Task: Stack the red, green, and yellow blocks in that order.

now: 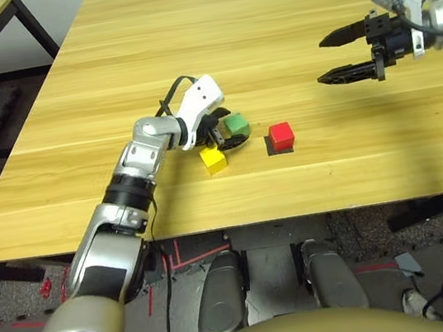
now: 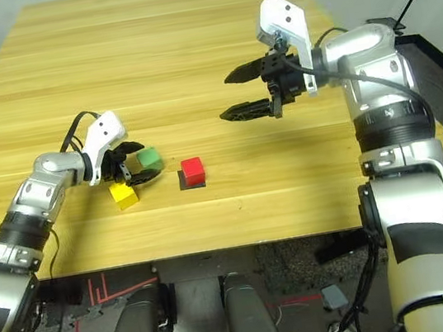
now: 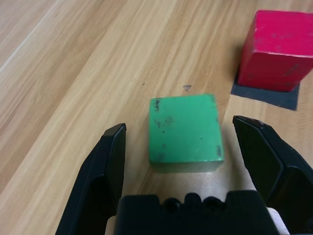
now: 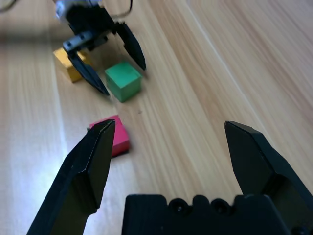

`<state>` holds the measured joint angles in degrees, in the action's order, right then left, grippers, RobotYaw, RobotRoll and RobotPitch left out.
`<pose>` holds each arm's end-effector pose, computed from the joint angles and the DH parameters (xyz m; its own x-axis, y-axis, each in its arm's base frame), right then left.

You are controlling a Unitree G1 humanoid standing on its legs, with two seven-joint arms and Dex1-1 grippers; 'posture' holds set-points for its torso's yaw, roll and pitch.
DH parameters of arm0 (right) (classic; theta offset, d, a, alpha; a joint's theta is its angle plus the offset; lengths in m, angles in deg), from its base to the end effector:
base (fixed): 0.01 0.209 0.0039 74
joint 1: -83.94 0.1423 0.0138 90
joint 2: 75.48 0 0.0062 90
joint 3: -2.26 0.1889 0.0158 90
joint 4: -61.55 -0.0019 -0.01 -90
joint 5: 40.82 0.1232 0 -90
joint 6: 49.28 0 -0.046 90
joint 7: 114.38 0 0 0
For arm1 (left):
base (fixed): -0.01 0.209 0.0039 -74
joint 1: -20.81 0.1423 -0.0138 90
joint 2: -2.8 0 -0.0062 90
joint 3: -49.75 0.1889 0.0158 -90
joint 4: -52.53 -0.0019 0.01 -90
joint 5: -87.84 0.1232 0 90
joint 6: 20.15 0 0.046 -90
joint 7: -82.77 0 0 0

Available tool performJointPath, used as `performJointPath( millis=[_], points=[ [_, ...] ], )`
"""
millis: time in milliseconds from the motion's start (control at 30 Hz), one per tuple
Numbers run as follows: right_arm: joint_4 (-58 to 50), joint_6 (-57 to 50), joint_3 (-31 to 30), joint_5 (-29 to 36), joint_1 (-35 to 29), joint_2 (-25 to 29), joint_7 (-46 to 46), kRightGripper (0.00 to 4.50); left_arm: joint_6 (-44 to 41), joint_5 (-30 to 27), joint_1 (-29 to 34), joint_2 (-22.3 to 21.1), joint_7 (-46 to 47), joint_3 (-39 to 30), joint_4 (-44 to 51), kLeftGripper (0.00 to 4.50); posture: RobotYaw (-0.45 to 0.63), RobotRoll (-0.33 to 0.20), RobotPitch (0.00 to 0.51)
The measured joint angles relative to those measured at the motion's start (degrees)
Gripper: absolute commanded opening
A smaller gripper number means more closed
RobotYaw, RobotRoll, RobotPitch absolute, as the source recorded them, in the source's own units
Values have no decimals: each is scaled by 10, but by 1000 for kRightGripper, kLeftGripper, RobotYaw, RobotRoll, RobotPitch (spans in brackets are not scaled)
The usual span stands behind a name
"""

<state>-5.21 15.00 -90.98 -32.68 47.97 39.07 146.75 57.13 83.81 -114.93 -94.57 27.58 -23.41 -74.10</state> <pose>0.3144 -0.2553 0.2471 0.3840 0.8325 -0.3994 -0.9213 0.3167 -0.2257 0.3266 0.1785 0.1264 0.4622 -0.7533 -0.4679 0.8838 0.4344 0.1737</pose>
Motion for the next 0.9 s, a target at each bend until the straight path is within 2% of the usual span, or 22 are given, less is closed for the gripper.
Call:
performJointPath(
  millis=[100, 133, 167, 333, 533, 600, 767, 900],
  points=[
    [-10, -10, 1, 10, -8, 0, -15, 4471, 9, 11, -10, 8, -1, -1, -28, 4500, 115, -149, 62],
    [-11, -11, 1, 14, -9, 0, -20, 4500, 9, 12, -12, 11, -1, -3, -36, 4066, 116, -148, 62],
    [-11, -11, 1, 17, -9, 0, -24, 4500, 9, 13, -12, 14, -1, -4, -41, 3840, 118, -148, 62],
    [-9, -11, 1, 22, -9, 0, -42, 4500, -11, 17, -30, 20, -13, -6, -49, 2131, 134, -142, 65],
    [-6, -8, 1, 23, -12, -1, -55, 4500, -115, -1, -63, 23, -49, -13, 45, 2079, 137, -132, 69],
    [-6, -7, 1, 25, -21, -1, -60, 4500, -188, -14, -69, 29, -57, -13, 124, 2079, 136, -131, 71],
    [-9, -9, 2, 39, -39, 0, -67, 4500, -314, -37, -71, 54, -50, 1, 238, 2079, 116, -119, 78],
    [-23, -14, 3, 44, -53, 0, -75, 4500, -334, -44, -66, 69, -41, 21, 266, 2079, 105, -115, 81]
  ],
)
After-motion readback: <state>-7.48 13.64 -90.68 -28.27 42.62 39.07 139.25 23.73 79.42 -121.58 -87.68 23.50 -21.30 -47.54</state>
